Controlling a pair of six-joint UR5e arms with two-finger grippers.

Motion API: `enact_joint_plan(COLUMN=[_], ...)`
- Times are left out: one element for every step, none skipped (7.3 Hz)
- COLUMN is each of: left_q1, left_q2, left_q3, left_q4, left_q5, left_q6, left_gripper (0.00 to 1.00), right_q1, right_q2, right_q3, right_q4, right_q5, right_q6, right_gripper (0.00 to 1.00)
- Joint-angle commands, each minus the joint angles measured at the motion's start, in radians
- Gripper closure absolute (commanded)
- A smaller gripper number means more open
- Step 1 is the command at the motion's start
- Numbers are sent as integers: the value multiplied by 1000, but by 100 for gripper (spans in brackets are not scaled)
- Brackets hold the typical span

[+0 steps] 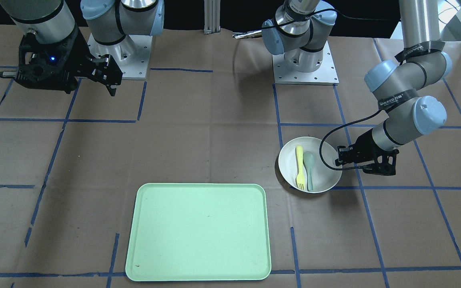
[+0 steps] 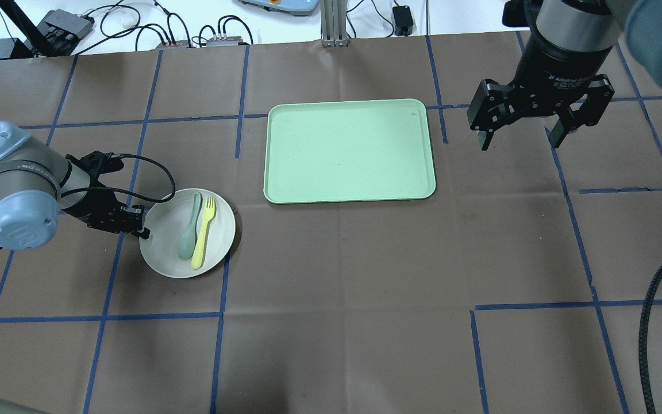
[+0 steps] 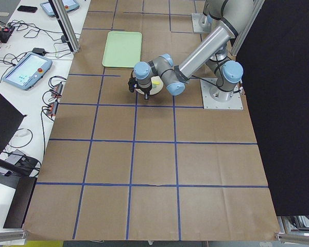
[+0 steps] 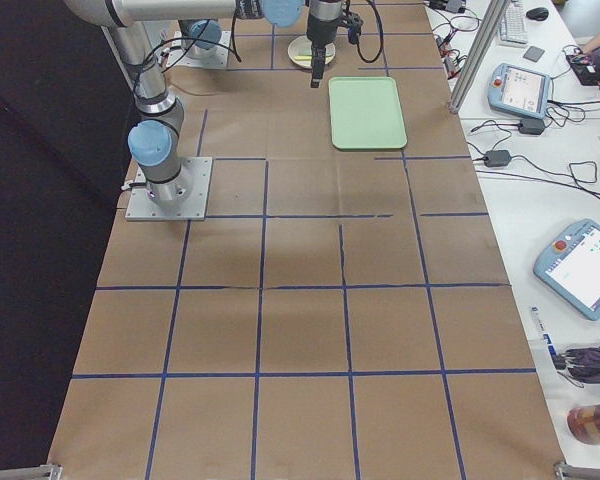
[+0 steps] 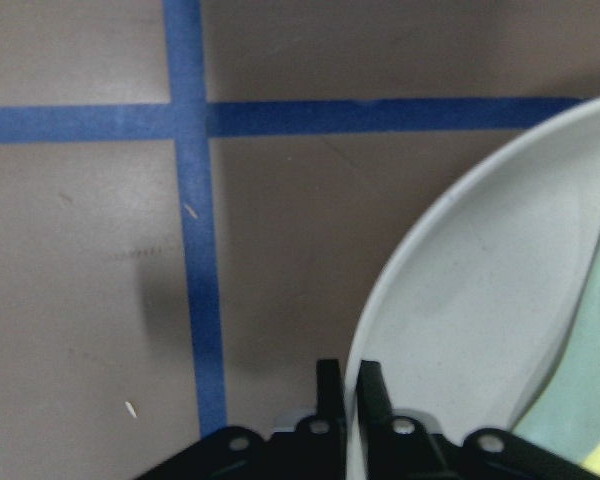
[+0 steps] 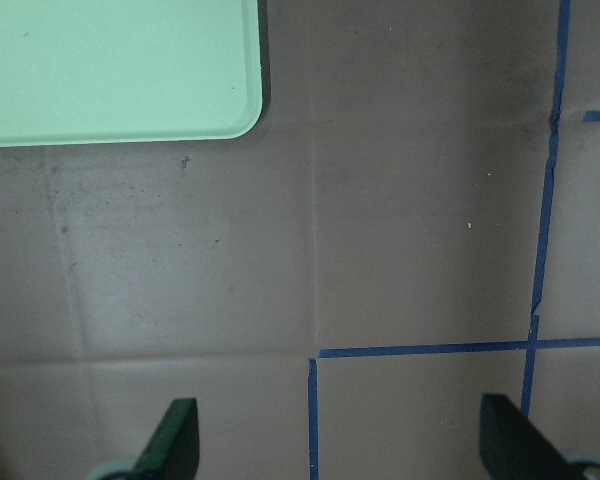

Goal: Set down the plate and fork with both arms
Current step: 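Carry the plate with the left gripper onto the green tray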

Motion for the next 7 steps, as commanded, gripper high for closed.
enact_joint_plan(left_q1=[-43,-89,-155,-213,-256,-305,-348], left_q2=[18,21,11,-3,-38,-102,-162], left_q3=[2,8,43,92,144,210,276], left_q4=[-6,-5,-5,-6,-14,-20,-22], left_q5=[-80,-111,-120,-120,-122,-122,-119], left_q6=[-50,-111,-170,-217,-226,-226,-227], left_gripper=[90,90,90,90,90,90,89], right_q1=[0,0,0,-1,-1,-3,-4], right_q2=[0,0,0,0,0,0,0], right_q3=[0,0,0,0,0,0,0], right_q4=[-1,-1,-1,-1,-1,-1,-1], right_q5=[0,0,0,0,0,0,-2], right_q6=[1,-1,-1,-1,0,2,4], right_gripper=[0,0,0,0,0,0,0])
